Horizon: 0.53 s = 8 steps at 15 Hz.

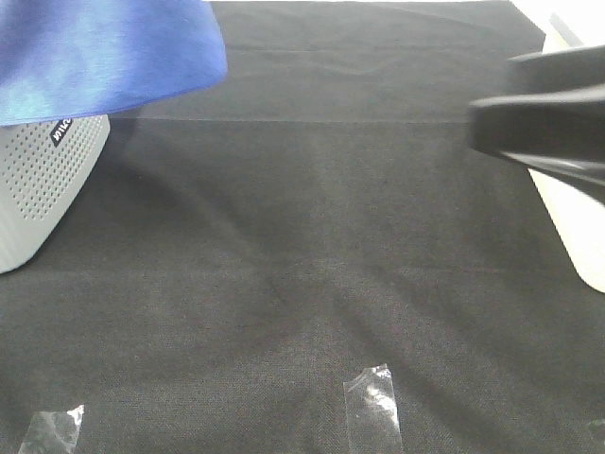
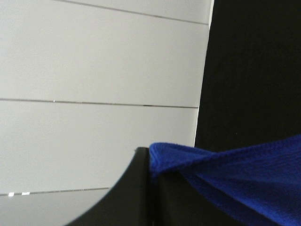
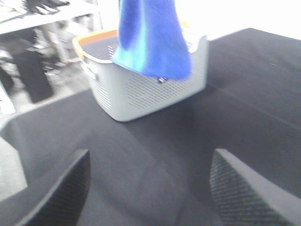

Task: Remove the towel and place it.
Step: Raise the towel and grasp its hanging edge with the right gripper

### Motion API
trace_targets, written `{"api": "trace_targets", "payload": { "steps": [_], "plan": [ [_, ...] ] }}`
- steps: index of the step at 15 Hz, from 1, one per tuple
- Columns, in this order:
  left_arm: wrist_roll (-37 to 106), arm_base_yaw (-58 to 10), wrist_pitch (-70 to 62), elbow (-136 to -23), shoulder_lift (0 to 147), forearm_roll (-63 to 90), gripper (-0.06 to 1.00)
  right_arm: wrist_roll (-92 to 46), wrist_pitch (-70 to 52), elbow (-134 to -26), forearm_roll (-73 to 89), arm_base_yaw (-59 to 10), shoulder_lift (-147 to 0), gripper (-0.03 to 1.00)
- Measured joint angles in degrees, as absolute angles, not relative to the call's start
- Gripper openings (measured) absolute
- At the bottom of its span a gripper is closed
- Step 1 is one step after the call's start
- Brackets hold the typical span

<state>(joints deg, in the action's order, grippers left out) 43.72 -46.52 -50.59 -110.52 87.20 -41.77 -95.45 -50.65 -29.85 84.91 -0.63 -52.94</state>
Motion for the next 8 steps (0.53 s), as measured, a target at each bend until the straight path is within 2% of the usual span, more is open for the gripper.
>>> {"api": "trace_targets", "payload": {
  "steps": [3,8],
  "plan": [
    [44.1,-51.3,-50.1,-110.5,89.4,-41.0,0.0,-109.3,-55.1,-32.4,92.0,-0.6,-67.6,0.68],
    [44.3,-53.8,-46.5,-110.5,91.9,-40.2,0.0,-114.1,-61.7,-43.9,92.8,-0.7,-84.2,0.8]
  ]
}}
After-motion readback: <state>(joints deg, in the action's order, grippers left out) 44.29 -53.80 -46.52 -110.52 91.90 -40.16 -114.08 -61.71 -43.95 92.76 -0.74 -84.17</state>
